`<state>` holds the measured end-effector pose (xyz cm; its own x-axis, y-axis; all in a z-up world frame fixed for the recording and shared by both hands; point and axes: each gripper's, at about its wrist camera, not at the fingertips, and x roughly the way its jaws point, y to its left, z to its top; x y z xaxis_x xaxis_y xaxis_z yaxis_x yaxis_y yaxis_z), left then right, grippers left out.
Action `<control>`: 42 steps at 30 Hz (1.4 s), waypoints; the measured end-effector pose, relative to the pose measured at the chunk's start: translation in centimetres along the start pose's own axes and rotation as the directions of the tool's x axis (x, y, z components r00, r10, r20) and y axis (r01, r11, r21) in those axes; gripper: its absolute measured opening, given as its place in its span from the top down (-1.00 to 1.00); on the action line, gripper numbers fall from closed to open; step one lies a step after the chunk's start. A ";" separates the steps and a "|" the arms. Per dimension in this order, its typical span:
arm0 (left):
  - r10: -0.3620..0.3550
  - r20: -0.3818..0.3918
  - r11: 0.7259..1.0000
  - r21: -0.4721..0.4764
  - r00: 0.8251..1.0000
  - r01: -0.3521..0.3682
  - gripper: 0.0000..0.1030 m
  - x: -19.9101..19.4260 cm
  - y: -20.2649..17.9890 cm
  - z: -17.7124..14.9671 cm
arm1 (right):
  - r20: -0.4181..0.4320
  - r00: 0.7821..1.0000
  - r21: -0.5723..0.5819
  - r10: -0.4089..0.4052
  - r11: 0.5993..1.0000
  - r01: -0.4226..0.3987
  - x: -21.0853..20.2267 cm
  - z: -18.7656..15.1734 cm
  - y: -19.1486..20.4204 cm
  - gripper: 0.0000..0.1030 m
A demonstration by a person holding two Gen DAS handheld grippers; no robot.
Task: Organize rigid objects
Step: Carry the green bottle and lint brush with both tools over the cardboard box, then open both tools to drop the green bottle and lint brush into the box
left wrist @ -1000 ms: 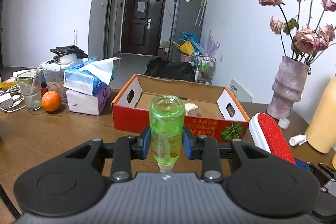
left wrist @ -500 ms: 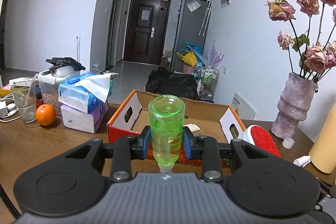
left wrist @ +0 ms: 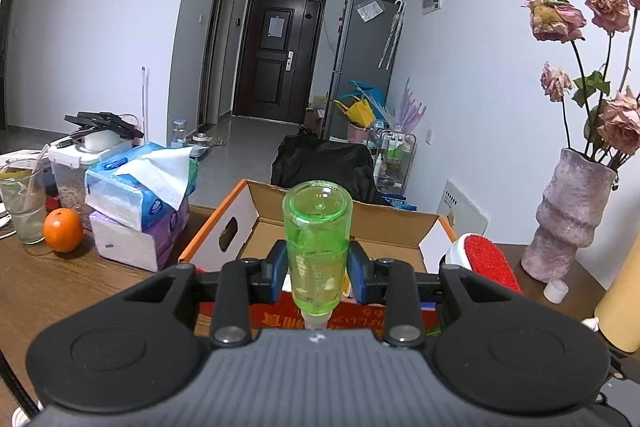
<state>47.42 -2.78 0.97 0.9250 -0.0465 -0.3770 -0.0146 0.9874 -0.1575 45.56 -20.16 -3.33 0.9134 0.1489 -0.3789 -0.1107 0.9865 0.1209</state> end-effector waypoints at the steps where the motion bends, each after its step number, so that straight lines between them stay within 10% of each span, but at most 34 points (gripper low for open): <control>1: -0.001 0.001 1.000 -0.001 1.000 0.001 0.37 0.2 0.0 0.1 | 0.000 1.000 -0.001 0.001 1.000 -0.001 0.3 0.1 0.1 -0.07; 42: 0.108 -0.029 0.994 -0.023 0.994 -0.108 0.37 13.0 1.0 2.9 | -0.113 0.993 0.101 0.030 0.995 -0.018 16.2 6.6 -2.0 -0.07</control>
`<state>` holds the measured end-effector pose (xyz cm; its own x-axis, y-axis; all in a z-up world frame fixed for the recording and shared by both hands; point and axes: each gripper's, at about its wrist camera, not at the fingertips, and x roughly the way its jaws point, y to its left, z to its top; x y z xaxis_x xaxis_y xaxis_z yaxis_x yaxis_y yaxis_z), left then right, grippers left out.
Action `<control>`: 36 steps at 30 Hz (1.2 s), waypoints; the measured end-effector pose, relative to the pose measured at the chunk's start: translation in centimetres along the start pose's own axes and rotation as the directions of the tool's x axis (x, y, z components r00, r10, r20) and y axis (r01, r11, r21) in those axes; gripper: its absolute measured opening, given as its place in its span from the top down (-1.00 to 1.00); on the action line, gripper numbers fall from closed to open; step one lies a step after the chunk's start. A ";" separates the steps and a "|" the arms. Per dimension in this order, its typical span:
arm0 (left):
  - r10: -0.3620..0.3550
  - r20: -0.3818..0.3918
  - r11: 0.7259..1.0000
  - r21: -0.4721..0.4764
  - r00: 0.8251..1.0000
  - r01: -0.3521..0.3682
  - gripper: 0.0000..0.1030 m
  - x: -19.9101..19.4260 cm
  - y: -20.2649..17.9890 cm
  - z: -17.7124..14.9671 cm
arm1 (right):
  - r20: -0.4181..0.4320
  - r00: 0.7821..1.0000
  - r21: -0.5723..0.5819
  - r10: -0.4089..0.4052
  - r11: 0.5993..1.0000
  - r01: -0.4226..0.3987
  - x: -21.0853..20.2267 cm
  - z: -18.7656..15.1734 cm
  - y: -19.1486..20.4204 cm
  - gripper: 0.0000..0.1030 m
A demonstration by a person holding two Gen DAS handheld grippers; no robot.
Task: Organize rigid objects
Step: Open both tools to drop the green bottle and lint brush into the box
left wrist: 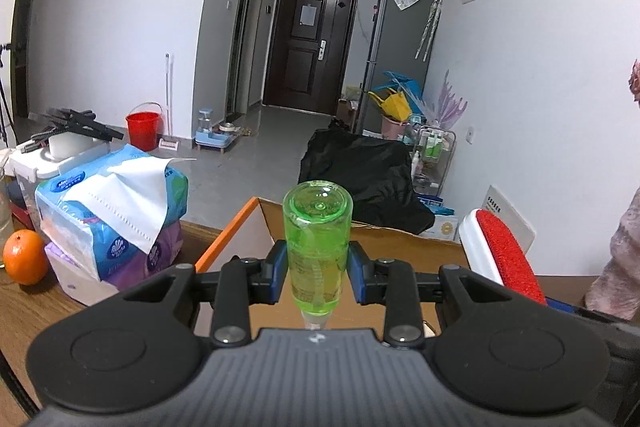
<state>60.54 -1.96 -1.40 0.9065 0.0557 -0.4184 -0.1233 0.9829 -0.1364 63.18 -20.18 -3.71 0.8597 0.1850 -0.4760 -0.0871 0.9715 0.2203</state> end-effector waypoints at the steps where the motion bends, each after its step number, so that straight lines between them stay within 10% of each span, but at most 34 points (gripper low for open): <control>1: 0.006 0.002 1.000 0.005 1.000 -0.006 0.37 0.1 -0.2 -0.2 | 0.004 1.000 0.004 -0.008 1.000 0.008 0.3 0.1 0.0 -0.07; 17: 0.056 -0.044 0.995 0.081 0.997 -0.052 0.33 3.0 -1.2 -1.5 | -0.118 0.993 0.091 0.010 0.996 0.001 4.6 2.1 -1.8 -0.10; 21: 0.040 -0.034 0.996 0.075 0.999 -0.038 -0.73 2.2 -0.7 -0.9 | -0.119 0.993 0.078 -0.008 0.997 0.018 3.9 2.4 -2.0 -0.52; 36: 0.070 -0.051 0.995 0.072 0.996 -0.067 -1.00 0.9 0.6 -0.8 | -0.083 0.996 0.072 -0.043 0.996 0.049 0.7 2.0 -3.7 -0.96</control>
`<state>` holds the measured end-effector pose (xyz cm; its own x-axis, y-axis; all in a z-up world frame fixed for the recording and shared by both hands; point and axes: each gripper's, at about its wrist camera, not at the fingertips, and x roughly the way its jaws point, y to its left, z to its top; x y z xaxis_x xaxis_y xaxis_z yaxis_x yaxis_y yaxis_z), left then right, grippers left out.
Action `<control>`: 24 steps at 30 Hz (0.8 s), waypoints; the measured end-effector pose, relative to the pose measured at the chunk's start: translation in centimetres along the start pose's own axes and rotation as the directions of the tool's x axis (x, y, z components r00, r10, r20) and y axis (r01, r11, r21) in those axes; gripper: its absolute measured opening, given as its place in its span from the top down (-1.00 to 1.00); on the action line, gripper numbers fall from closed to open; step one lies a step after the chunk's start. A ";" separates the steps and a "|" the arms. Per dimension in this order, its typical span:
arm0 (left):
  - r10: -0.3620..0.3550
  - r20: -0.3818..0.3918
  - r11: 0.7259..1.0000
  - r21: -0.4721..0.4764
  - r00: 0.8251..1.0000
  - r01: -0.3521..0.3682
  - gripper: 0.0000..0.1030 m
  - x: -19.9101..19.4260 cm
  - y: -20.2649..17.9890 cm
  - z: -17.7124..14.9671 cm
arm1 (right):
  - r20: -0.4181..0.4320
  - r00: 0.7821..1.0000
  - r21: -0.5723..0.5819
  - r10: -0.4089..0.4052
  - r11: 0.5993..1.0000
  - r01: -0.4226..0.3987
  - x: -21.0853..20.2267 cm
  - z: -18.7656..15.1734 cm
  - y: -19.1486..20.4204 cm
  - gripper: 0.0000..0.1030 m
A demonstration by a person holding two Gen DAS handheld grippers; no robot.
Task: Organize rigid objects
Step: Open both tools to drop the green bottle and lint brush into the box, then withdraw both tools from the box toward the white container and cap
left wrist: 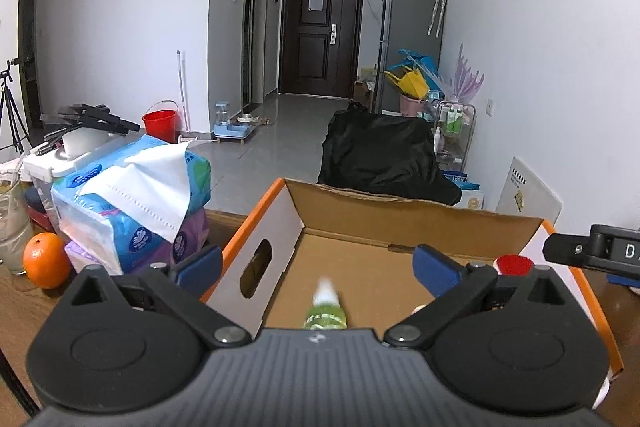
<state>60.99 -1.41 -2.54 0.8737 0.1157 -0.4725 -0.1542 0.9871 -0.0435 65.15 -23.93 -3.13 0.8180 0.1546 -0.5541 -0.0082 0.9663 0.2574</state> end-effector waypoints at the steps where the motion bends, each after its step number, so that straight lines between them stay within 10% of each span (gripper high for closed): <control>1: 0.001 -0.001 1.000 0.005 1.000 -0.001 -1.00 -0.2 0.0 -0.1 | 0.000 1.000 -0.011 -0.003 1.000 0.003 -0.2 -0.1 0.1 -0.96; 24: 0.003 0.079 0.999 0.044 0.997 -0.007 -1.00 -8.4 2.0 -2.4 | 0.150 0.989 -0.135 0.020 0.991 0.000 -9.0 -4.2 0.3 -0.97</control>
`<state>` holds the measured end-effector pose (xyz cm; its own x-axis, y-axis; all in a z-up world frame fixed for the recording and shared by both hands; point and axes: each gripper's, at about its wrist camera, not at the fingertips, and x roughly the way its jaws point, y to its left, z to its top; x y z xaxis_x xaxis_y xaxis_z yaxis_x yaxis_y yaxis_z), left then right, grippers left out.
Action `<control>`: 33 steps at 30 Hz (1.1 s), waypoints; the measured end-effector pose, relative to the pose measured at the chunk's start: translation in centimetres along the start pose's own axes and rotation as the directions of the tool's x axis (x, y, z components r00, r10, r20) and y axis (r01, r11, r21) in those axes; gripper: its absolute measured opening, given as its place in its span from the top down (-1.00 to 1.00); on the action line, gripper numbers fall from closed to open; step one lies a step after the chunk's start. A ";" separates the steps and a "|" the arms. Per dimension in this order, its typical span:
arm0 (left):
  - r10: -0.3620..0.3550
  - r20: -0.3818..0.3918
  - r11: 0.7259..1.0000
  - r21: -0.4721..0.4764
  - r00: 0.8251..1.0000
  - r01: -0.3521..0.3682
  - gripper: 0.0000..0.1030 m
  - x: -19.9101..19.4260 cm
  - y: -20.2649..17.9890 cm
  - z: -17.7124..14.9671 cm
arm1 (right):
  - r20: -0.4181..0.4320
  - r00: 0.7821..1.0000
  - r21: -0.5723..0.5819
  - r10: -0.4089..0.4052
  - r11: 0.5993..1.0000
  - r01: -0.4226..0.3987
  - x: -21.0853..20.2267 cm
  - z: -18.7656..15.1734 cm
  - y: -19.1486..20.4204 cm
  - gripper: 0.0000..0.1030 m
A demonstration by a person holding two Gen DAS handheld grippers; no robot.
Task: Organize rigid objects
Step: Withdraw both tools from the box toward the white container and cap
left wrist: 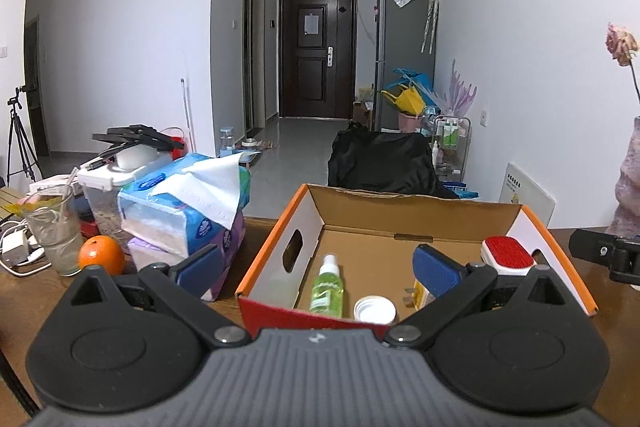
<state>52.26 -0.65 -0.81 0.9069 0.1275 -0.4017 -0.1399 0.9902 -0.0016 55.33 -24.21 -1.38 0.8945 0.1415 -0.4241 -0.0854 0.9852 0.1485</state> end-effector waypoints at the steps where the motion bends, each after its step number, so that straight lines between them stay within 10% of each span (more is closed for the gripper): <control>1: -0.003 0.004 1.000 0.001 1.000 0.003 -1.00 -0.4 0.1 -0.3 | 0.003 1.000 -0.002 0.003 1.000 -0.003 -0.7 -0.5 0.2 -0.97; 33: -0.058 0.023 0.997 -0.044 0.998 0.059 -1.00 -13.6 5.6 -5.6 | 0.062 0.998 -0.075 0.020 0.997 -0.016 -14.2 -7.6 3.3 -0.98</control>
<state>36.93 2.80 -0.53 0.9222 0.0716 -0.3801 -0.1041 0.9924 -0.0658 39.02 -22.19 -1.66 0.9179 0.1554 -0.3652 -0.1321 0.9873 0.0882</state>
